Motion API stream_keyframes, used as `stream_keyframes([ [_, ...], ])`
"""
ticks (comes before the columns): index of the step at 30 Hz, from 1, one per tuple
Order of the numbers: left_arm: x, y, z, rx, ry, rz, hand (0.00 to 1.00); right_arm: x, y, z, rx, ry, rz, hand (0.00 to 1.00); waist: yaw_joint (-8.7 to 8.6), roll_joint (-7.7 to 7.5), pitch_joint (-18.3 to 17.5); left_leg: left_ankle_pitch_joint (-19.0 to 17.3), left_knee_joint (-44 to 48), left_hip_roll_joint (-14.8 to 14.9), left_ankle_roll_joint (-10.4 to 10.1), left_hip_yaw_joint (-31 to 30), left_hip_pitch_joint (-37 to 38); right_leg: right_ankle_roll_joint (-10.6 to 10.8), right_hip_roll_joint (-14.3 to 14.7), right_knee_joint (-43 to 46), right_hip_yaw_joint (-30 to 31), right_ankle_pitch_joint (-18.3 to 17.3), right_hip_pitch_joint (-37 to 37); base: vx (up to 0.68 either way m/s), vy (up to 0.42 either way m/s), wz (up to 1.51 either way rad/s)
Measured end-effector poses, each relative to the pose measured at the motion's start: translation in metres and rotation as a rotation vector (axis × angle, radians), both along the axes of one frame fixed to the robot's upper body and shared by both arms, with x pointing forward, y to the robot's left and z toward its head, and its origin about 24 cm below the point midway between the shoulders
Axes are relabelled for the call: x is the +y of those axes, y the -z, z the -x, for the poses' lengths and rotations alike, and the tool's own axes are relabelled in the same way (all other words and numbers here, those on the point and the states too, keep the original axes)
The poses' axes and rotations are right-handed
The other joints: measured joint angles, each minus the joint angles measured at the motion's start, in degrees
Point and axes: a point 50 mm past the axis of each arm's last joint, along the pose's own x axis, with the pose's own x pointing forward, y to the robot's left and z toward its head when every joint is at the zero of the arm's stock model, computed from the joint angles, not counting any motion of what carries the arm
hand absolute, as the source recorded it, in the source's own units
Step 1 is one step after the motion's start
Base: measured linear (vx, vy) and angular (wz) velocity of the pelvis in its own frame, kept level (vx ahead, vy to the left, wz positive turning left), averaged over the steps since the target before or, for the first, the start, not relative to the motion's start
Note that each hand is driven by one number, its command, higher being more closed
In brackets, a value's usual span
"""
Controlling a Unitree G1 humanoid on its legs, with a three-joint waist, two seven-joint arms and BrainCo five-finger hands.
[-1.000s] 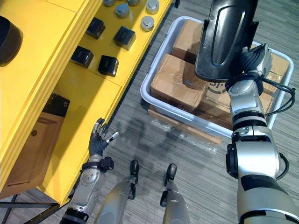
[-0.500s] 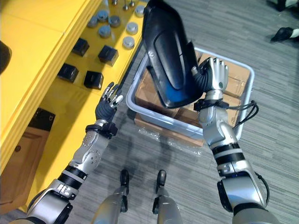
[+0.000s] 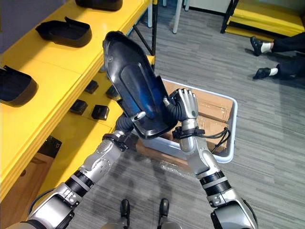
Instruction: Walk over and take plastic housings, then place them on the shelf
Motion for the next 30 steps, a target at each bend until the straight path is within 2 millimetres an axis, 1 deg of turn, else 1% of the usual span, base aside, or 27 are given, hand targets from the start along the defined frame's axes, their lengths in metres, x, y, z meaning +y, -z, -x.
stream_keyframes([
  [1,0.001,0.007,0.002,0.022,-0.005,-0.013,1.0,0.004,0.004,0.001,0.011,-0.008,-0.019,1.0,0.08,-0.02,-1.1,0.2,-0.4,0.0,0.1,-0.1,0.1,0.0,0.0,0.0,-0.1,0.0,0.0,-0.01,0.031,0.04],
  [5,0.001,0.019,0.006,0.068,-0.018,-0.013,1.0,0.012,0.015,0.012,0.036,-0.036,-0.073,1.0,0.27,-0.04,-1.7,0.3,-0.7,-0.2,0.1,-0.8,1.4,0.1,-0.1,-0.1,-0.7,0.0,1.5,-0.01,0.034,0.1],
  [7,0.0,0.025,0.01,0.104,-0.045,0.028,1.0,0.015,0.023,0.019,0.053,-0.044,-0.108,1.0,0.21,-0.09,-2.8,0.4,-1.0,-0.3,0.2,-1.2,1.6,0.2,-0.2,-0.1,-1.2,-0.2,1.8,-0.02,0.025,0.13],
  [8,-0.003,0.026,0.013,0.14,-0.085,0.11,1.0,0.016,0.032,0.028,0.07,-0.042,-0.147,1.0,0.24,-0.29,-3.3,0.5,-1.1,-0.3,0.1,-1.8,1.8,0.3,-0.3,-0.1,-1.7,-0.3,2.2,-0.02,0.024,0.18],
  [11,-0.006,0.024,0.017,0.165,-0.131,0.192,1.0,0.017,0.042,0.04,0.085,-0.036,-0.196,1.0,0.08,-0.56,-3.5,0.7,-1.1,-0.6,0.0,-3.3,1.9,0.3,-0.3,-0.1,-3.5,-0.9,3.1,-0.02,0.004,0.29],
  [13,-0.004,0.02,0.018,0.174,-0.198,0.275,1.0,0.023,0.044,0.054,0.079,-0.074,-0.257,1.0,-0.06,-0.54,-3.8,1.2,-1.2,-1.1,-0.4,-5.4,1.7,0.2,-0.7,-0.1,-6.1,-2.3,4.0,-0.03,-0.018,0.46],
  [15,0.002,0.017,0.019,0.16,-0.246,0.323,1.0,0.03,0.048,0.059,0.084,-0.114,-0.317,1.0,-0.22,-0.5,-4.5,1.6,-1.2,-1.2,-0.6,-7.2,1.3,0.0,-0.6,0.0,-8.0,-3.0,4.6,-0.03,-0.027,0.55],
  [17,0.006,0.018,0.023,0.148,-0.265,0.323,1.0,0.033,0.051,0.063,0.097,-0.133,-0.344,1.0,-0.26,-0.55,-4.8,1.7,-1.1,-1.2,-0.9,-9.0,1.3,-0.2,-0.6,0.0,-10.1,-3.5,5.7,-0.02,-0.022,0.62],
  [18,0.008,0.02,0.026,0.141,-0.275,0.326,1.0,0.035,0.053,0.064,0.106,-0.149,-0.359,1.0,0.27,-0.55,-5.1,1.5,-1.0,-1.1,-1.1,-8.4,0.6,-0.4,-0.8,0.1,-11.6,-3.8,6.0,-0.02,-0.009,0.48],
  [19,0.008,0.019,0.028,0.137,-0.277,0.326,1.0,0.034,0.054,0.066,0.105,-0.152,-0.36,0.0,0.28,-0.48,-5.2,1.2,-0.9,-0.6,-0.9,-6.2,-0.2,-0.4,-0.9,0.1,-12.6,-3.9,6.1,-0.04,-0.014,0.67],
  [20,0.009,0.019,0.028,0.129,-0.281,0.319,1.0,0.034,0.055,0.067,0.106,-0.156,-0.363,0.0,0.13,-0.44,-5.2,1.1,-0.2,0.6,-0.9,-1.4,-1.0,-0.3,-1.0,0.1,-14.2,-4.0,6.3,-0.03,-0.008,0.79],
  [21,0.011,0.018,0.028,0.119,-0.292,0.315,1.0,0.035,0.057,0.068,0.112,-0.169,-0.375,0.0,-0.01,-0.43,-5.2,1.2,1.1,2.4,-0.8,5.1,-2.2,-0.1,-1.2,0.4,-15.9,-4.2,6.3,-0.03,0.008,0.78],
  [22,0.017,0.016,0.027,0.117,-0.322,0.339,1.0,0.039,0.061,0.07,0.134,-0.199,-0.387,0.0,0.12,-0.42,-5.2,1.3,2.4,4.0,-0.6,10.7,-2.8,0.2,-1.5,1.2,-16.9,-4.7,6.1,-0.02,0.021,0.58],
  [23,0.023,0.014,0.026,0.112,-0.36,0.374,1.0,0.042,0.065,0.072,0.158,-0.213,-0.384,0.0,0.06,-0.4,-5.2,1.6,3.2,4.7,-0.2,13.6,-3.1,0.6,-1.9,1.9,-17.3,-5.2,6.0,0.01,0.038,0.36],
  [24,0.034,0.006,0.024,0.087,-0.418,0.452,1.0,0.046,0.076,0.078,0.212,-0.233,-0.371,0.0,0.32,-0.42,-5.3,1.9,3.5,4.9,0.2,15.4,-3.2,1.0,-2.4,3.3,-17.5,-5.9,5.5,0.04,0.062,0.24],
  [25,0.043,-0.007,0.026,0.02,-0.45,0.514,1.0,0.055,0.092,0.085,0.302,-0.273,-0.346,0.0,0.6,-0.5,-5.3,2.1,2.9,4.2,0.5,15.4,-3.1,1.5,-3.2,4.0,-17.4,-6.5,5.1,0.05,0.076,0.15],
  [27,0.047,-0.025,0.03,-0.065,-0.448,0.567,1.0,0.067,0.108,0.094,0.396,-0.323,-0.325,0.0,1.07,-0.49,-5.3,2.6,1.9,3.5,0.7,15.5,-2.8,1.9,-3.9,4.2,-17.4,-6.8,4.9,0.07,0.073,0.05],
  [28,0.046,-0.039,0.036,-0.129,-0.432,0.608,1.0,0.078,0.115,0.099,0.446,-0.364,-0.324,0.0,1.75,-0.5,-5.3,2.7,0.9,2.7,0.8,15.7,-2.2,2.2,-4.6,4.2,-17.4,-6.9,5.2,0.07,0.055,0.05],
  [30,0.048,-0.042,0.04,-0.168,-0.451,0.59,1.0,0.084,0.109,0.095,0.428,-0.375,-0.351,0.0,1.79,-0.6,-5.4,2.6,0.9,2.1,0.9,15.9,-1.6,2.6,-5.2,4.2,-17.5,-7.1,5.8,0.07,0.046,0.01],
])
